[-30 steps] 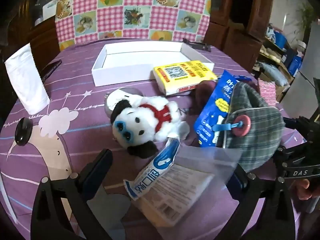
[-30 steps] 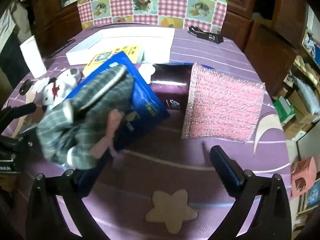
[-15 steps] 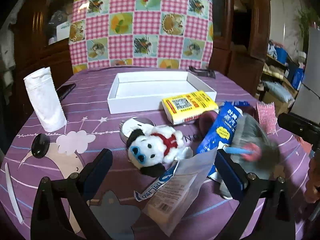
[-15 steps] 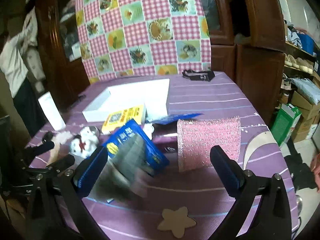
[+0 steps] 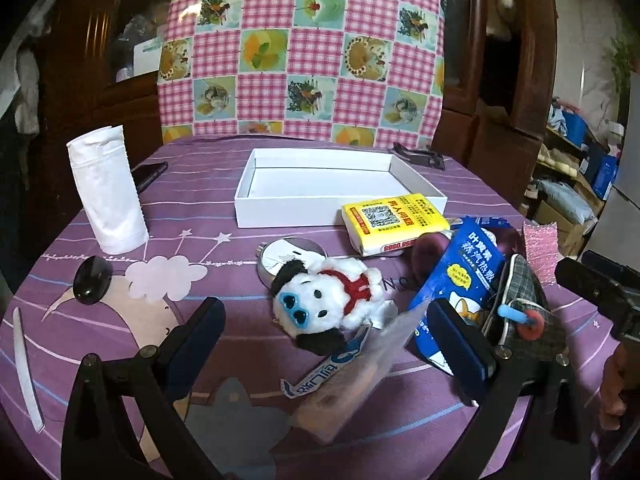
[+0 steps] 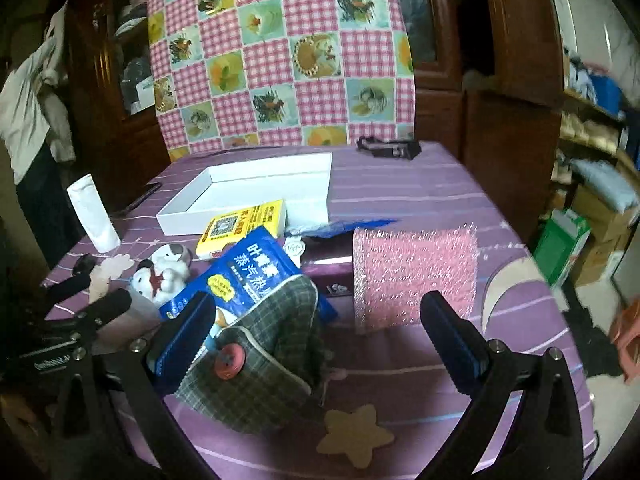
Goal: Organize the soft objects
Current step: 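Move the right gripper to the green plaid eye mask and grasp it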
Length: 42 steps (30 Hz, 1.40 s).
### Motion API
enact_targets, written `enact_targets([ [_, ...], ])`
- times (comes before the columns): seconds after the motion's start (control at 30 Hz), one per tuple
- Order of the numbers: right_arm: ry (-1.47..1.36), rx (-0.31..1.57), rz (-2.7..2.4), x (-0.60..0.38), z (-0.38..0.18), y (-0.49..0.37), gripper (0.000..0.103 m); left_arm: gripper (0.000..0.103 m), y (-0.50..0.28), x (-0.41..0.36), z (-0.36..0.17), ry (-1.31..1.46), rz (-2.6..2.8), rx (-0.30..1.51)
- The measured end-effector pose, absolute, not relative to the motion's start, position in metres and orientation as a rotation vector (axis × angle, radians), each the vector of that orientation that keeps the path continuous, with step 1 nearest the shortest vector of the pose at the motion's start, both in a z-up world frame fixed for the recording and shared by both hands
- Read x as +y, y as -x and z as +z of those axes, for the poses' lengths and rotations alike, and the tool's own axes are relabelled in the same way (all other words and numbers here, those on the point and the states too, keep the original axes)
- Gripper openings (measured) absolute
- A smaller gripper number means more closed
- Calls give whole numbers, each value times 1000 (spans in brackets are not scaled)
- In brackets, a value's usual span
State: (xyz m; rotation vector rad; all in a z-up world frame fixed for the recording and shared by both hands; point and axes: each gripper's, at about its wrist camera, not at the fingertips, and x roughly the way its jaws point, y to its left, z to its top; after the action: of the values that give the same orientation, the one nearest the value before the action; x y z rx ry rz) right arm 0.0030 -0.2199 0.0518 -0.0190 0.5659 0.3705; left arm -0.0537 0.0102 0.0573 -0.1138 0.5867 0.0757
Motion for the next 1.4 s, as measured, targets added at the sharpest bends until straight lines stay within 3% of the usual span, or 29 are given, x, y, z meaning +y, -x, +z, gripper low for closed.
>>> enact_targets([
  [0.1,29,556,395,-218,50,-1,101,97,56,6,58,102,49,578],
  [0.37,185,493,451,-194,42,6,101,97,56,-1,58,74,37,582],
  [0.53,169,505,449,-198,41,3,95,97,54,1,56,79,49,595],
  [0.93,111,592,513,-201,35,-4,60,97,52,-4,51,30,46,632],
  [1.4,73,673,539,-204,28,-12,64,99,47,-4,43,42,16,692],
])
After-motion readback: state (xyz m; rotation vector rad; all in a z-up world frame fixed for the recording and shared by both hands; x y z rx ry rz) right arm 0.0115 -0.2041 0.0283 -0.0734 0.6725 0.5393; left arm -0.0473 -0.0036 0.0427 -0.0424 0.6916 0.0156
